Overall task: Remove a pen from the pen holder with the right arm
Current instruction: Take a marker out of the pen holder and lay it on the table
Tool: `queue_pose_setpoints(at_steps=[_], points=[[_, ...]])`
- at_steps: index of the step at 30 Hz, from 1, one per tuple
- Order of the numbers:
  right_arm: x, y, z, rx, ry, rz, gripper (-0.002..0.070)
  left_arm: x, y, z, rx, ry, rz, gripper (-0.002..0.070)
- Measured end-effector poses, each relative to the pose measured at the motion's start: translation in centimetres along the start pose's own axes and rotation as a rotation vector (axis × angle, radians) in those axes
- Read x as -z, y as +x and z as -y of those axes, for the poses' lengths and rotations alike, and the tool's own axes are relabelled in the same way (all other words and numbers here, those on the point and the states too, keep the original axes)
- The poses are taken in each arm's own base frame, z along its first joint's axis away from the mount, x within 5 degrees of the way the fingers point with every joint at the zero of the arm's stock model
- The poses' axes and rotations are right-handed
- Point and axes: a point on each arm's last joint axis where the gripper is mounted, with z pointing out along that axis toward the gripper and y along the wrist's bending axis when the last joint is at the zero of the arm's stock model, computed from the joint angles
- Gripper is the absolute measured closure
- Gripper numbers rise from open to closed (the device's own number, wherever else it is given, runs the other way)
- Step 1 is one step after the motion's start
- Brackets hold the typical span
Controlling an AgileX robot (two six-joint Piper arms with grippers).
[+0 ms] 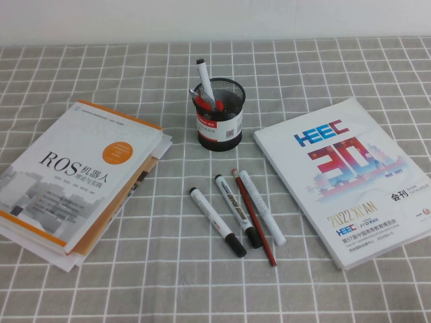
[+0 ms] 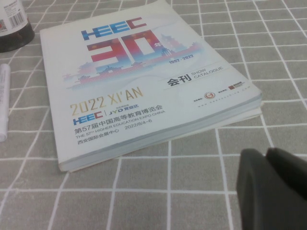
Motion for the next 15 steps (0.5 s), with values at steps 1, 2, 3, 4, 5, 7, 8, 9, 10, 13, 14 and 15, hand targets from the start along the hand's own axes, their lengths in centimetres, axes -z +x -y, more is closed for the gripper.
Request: queue_pose_setpoints(at_steps=[1,2,3,4,5,7,8,9,10,13,14,15], points=[[0.00,0.00,0.00,0.000,0.000,0.000,0.0689,0.00,0.00,0.00,0.000,0.000,0.000,0.0678],[0.00,0.00,0.00,0.000,0.000,0.000,0.0689,0.00,0.00,0.00,0.000,0.000,0.000,0.0678],[0.00,0.00,0.00,0.000,0.000,0.000,0.0689,0.00,0.00,0.00,0.000,0.000,0.000,0.0678],[0.00,0.00,0.00,0.000,0.000,0.000,0.0689,0.00,0.00,0.00,0.000,0.000,0.000,0.0678],[0.00,0.00,0.00,0.000,0.000,0.000,0.0689,0.00,0.00,0.00,0.000,0.000,0.000,0.0678],[0.00,0.00,0.00,0.000,0.000,0.000,0.0689,0.00,0.00,0.00,0.000,0.000,0.000,0.0678],[0.00,0.00,0.00,0.000,0.000,0.000,0.0689,0.00,0.00,0.00,0.000,0.000,0.000,0.0678],[0.00,0.00,0.00,0.000,0.000,0.000,0.0689,0.00,0.00,0.00,0.000,0.000,0.000,0.0678],[0.00,0.00,0.00,0.000,0.000,0.000,0.0689,0.00,0.00,0.00,0.000,0.000,0.000,0.0678],[0.00,0.00,0.00,0.000,0.000,0.000,0.0689,0.00,0.00,0.00,0.000,0.000,0.000,0.0678],[0.00,0.00,0.00,0.000,0.000,0.000,0.0689,0.00,0.00,0.00,0.000,0.000,0.000,0.0678],[0.00,0.00,0.02,0.006,0.002,0.000,0.0689,0.00,0.00,0.00,0.000,0.000,0.000,0.0678]])
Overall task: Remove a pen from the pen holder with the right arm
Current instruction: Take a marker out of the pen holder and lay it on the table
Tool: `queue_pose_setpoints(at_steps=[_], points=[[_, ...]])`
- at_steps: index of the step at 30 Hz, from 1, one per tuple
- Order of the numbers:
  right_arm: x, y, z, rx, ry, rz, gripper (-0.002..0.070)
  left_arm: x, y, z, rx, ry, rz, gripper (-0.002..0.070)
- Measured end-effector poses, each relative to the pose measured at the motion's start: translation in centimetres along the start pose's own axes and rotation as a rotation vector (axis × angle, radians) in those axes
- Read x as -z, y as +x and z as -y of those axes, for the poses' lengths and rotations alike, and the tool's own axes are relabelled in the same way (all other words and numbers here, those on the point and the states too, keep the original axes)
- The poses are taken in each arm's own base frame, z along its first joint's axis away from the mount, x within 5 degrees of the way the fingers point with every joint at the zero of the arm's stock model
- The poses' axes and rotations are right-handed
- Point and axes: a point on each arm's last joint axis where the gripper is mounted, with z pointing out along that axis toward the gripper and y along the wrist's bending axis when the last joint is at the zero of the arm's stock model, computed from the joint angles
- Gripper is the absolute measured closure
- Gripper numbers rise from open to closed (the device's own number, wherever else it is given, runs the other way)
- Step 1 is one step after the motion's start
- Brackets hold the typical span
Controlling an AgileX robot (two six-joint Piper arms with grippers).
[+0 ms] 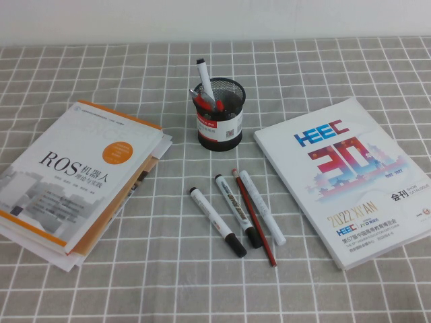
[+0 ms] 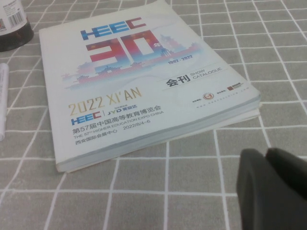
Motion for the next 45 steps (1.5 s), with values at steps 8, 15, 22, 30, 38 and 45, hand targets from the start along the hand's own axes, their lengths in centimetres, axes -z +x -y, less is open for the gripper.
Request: queue_pose_setpoints(at_steps=[8,15,22,30,38,45], points=[[0.2,-2.0,-0.1,-0.048,-0.020,0.220,0.0689,0.0,0.0,0.0,0.000,0.000,0.000,0.0678],[0.6,-3.3,-0.1,-0.264,-0.063,0.367,0.0689,0.0,0.0,0.0,0.000,0.000,0.000,0.0678],[0.6,-3.3,-0.1,-0.370,-0.084,0.362,0.0689,0.0,0.0,0.0,0.000,0.000,0.000,0.0678],[0.7,-5.2,-1.6,-0.392,-0.145,0.093,0.0689,0.0,0.0,0.0,0.000,0.000,0.000,0.0678],[-2.1,-10.7,-3.1,-0.258,-0.161,-0.267,0.0689,0.0,0.0,0.0,0.000,0.000,0.000,0.0678],[-9.4,-14.4,-3.6,-0.157,-0.164,-0.445,0.0689,0.0,0.0,0.0,0.000,0.000,0.000,0.0678]])
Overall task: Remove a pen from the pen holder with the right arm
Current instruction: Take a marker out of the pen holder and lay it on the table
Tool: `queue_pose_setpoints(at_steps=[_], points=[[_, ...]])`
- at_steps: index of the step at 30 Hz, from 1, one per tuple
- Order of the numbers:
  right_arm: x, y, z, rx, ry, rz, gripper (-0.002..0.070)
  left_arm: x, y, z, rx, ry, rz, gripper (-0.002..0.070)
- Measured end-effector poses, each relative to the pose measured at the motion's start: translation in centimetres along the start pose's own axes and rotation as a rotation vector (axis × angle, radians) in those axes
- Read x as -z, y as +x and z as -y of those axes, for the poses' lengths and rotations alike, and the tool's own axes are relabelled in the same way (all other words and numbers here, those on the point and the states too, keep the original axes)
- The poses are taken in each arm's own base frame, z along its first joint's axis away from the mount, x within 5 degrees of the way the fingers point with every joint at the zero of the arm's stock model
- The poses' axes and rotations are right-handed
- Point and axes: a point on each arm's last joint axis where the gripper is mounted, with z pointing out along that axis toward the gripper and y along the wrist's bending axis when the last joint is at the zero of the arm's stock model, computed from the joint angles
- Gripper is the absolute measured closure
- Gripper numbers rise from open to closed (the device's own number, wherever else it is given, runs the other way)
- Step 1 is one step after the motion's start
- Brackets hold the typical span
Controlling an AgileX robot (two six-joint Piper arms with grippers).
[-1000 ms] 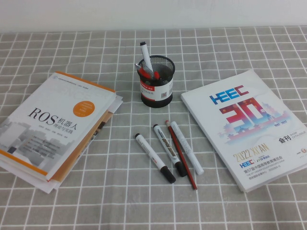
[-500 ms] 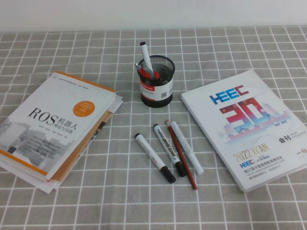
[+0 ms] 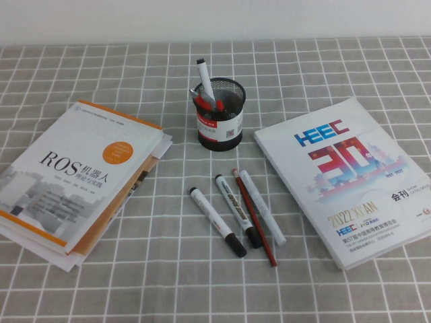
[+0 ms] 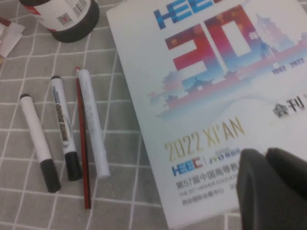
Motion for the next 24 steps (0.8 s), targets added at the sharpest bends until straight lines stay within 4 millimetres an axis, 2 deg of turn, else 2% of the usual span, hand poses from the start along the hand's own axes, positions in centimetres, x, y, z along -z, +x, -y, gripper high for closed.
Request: queue_pose_setpoints(at_steps=[3,7,11,15,19,24], points=[[-2.9,-2.4,-1.3,0.064,-0.042,-0.035,0.0688,0.0,0.0,0.0,0.000,0.000,0.000,0.0678],[-7.1,-4.0,-4.9,0.176,-0.121,-0.034,0.0688,0.0,0.0,0.0,0.000,0.000,0.000,0.0678],[-10.2,-5.0,-8.8,0.312,-0.181,0.025,0.0688,0.0,0.0,0.0,0.000,0.000,0.000,0.0678],[-12.0,-5.0,-11.8,0.449,-0.199,0.111,0.0676,0.0,0.0,0.0,0.000,0.000,0.000,0.0678],[-13.4,-4.9,-12.9,0.489,-0.181,0.219,0.0599,0.0,0.0,0.0,0.000,0.000,0.000,0.0678],[-15.5,-5.2,-13.3,0.442,-0.205,0.360,0.0408,0.0,0.0,0.0,0.000,0.000,0.000,0.0678]])
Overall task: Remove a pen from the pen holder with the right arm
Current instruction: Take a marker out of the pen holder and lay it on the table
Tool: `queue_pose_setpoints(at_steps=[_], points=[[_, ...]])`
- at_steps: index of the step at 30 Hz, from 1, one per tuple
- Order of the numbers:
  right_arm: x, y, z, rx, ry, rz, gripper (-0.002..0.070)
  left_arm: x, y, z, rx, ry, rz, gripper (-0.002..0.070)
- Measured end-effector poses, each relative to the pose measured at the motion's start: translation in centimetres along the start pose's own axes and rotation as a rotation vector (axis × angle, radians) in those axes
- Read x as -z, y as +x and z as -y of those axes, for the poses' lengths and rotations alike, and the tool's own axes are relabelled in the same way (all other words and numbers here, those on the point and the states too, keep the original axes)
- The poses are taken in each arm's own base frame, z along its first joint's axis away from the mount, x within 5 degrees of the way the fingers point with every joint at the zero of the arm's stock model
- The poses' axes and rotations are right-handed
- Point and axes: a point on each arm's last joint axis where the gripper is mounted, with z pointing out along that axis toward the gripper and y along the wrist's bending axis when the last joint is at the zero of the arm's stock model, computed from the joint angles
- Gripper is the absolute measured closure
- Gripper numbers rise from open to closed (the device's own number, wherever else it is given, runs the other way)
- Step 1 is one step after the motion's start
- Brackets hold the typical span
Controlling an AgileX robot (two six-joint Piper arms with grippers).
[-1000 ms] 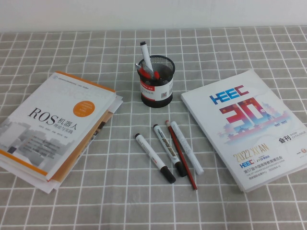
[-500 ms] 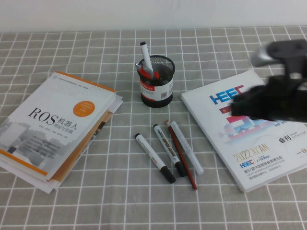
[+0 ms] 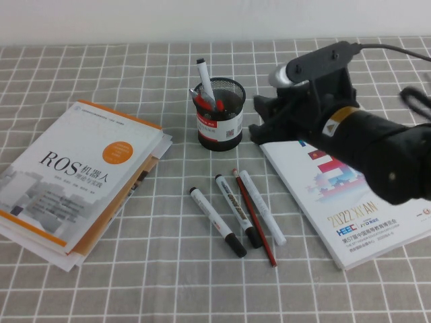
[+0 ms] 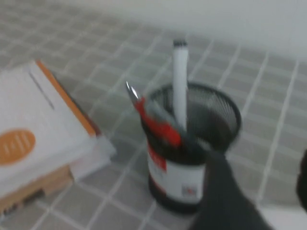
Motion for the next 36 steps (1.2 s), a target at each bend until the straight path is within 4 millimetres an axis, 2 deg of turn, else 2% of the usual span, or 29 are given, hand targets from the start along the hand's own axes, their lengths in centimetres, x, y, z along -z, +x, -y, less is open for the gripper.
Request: queue_pose_setpoints(at_steps=[4,8,13,17,28,36], points=[[-2.0,0.5,-0.5,0.085,-0.113,0.179,0.0263,0.0,0.0,0.0,0.000,0.000,0.000,0.0678],[-3.9,2.3,-0.9,0.085,-0.239,0.316,0.0216,0.0,0.0,0.0,0.000,0.000,0.000,0.0678],[-5.7,5.1,-0.6,0.096,-0.227,0.290,0.0208,0.0,0.0,0.0,0.000,0.000,0.000,0.0678],[-6.7,6.0,-0.6,0.145,-0.218,0.284,0.0206,0.0,0.0,0.0,0.000,0.000,0.000,0.0678],[-8.6,5.5,0.2,0.184,-0.187,0.302,0.0212,0.0,0.0,0.0,0.000,0.000,0.000,0.0678],[-10.7,6.1,0.4,0.196,-0.177,0.263,0.0263,0.0,0.0,0.0,0.000,0.000,0.000,0.0678]])
